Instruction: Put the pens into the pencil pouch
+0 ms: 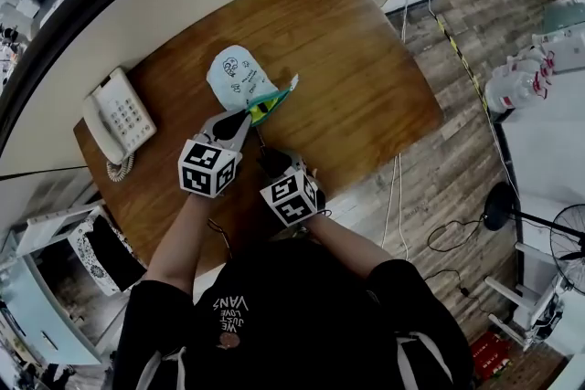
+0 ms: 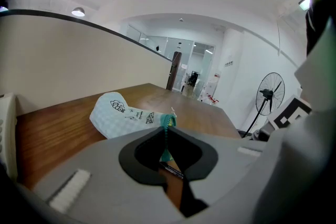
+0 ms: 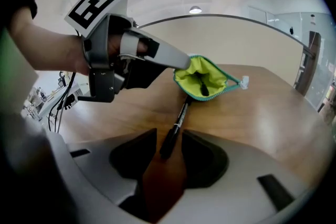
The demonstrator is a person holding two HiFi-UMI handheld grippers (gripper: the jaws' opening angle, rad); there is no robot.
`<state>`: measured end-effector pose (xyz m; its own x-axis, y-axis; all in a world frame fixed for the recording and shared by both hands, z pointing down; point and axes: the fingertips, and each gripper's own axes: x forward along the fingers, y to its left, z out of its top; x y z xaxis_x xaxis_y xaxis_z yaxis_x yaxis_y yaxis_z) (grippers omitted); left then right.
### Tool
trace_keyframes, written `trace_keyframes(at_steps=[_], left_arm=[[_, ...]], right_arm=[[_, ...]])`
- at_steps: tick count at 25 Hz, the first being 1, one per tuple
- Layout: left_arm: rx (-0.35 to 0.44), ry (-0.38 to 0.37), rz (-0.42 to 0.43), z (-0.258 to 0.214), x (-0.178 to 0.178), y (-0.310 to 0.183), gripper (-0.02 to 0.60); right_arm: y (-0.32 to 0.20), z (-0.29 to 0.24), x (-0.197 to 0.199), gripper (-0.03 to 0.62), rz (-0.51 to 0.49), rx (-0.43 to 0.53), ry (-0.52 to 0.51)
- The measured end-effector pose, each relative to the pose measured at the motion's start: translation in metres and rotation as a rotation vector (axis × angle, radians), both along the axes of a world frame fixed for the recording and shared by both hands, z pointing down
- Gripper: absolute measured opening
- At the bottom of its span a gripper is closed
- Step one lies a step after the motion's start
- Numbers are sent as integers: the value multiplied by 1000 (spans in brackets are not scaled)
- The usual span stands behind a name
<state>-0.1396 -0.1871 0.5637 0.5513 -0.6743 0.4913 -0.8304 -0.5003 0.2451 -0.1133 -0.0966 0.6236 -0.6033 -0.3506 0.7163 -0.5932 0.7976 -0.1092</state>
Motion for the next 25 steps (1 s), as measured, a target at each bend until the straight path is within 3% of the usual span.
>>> trace_keyframes(at_steps=[6, 10, 25], left_arm=[[-4, 6, -22, 4, -10, 5, 29], [-7, 8, -27, 3, -12, 2, 29], [-18, -24, -48, 4, 0, 11, 29]], right_arm=[[-2, 7, 2, 121, 11, 20, 43], [-8, 7, 6, 79, 18, 31, 60], [23, -13, 54, 67, 31, 15, 11]])
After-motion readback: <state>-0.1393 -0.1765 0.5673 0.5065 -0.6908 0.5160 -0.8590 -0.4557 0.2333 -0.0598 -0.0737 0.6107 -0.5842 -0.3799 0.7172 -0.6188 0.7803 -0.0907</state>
